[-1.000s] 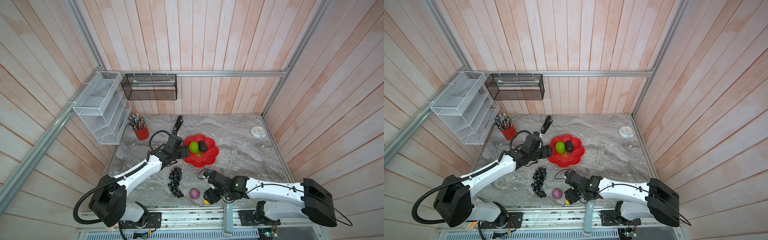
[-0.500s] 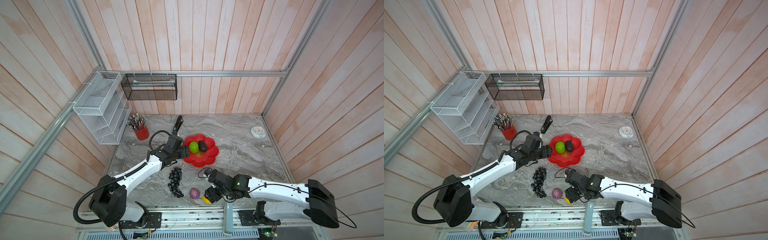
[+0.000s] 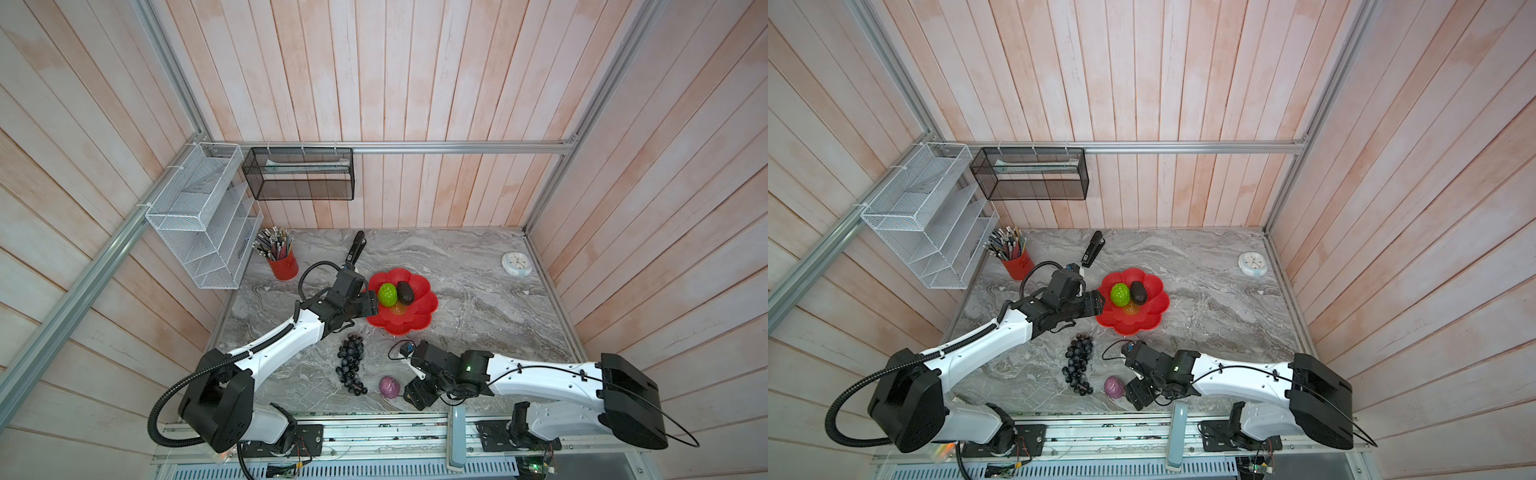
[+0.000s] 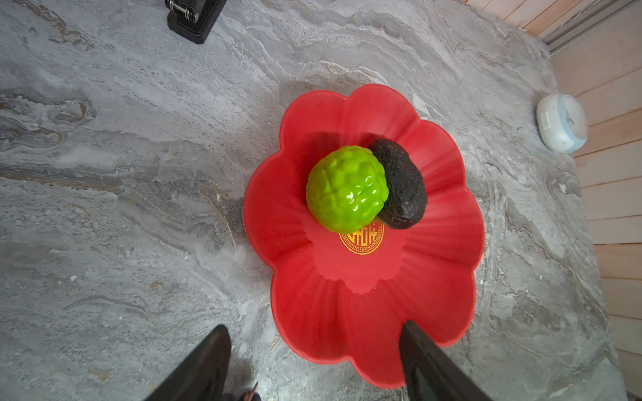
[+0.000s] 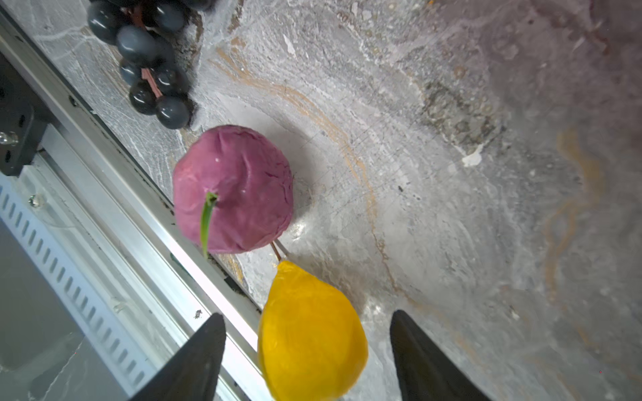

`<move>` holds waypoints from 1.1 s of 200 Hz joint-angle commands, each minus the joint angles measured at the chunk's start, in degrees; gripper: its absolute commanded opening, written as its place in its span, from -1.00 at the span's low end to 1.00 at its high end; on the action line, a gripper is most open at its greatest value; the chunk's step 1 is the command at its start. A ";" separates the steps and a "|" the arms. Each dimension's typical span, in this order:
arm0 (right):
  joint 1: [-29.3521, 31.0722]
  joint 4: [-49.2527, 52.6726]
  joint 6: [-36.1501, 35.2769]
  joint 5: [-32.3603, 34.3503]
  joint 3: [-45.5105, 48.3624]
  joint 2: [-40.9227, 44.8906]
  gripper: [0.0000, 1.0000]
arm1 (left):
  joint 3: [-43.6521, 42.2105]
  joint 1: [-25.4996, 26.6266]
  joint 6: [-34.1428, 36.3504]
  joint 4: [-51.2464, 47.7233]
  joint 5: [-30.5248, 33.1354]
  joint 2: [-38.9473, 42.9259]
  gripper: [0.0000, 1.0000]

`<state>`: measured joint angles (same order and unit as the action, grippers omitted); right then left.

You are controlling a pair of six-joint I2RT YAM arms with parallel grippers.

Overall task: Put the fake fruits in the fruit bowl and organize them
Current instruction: 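Move the right gripper down to the yellow lemon and grasp it, then lift the yellow lemon with the right gripper and carry it to the bowl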

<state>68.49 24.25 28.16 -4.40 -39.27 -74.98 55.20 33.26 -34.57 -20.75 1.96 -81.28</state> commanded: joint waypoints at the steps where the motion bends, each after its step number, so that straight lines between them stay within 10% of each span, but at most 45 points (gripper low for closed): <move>1: 0.23 -0.86 -2.49 0.24 -0.46 -2.09 0.46 | -0.97 -0.41 -0.26 0.24 -0.20 -0.12 0.57; 152: -0.59 4.59 -1.80 4.12 -3.27 1.35 -0.30 | -2.46 -0.74 -1.03 1.05 0.78 2.55 0.57; 220: -20.47 -3.92 -5.80 5.89 -7.86 11.23 -0.30 | -4.70 -1.25 -2.15 2.53 5.11 7.67 0.57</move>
<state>56.66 26.09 24.34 1.72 -47.35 -64.66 52.18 32.45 -35.57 -19.66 4.29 -75.85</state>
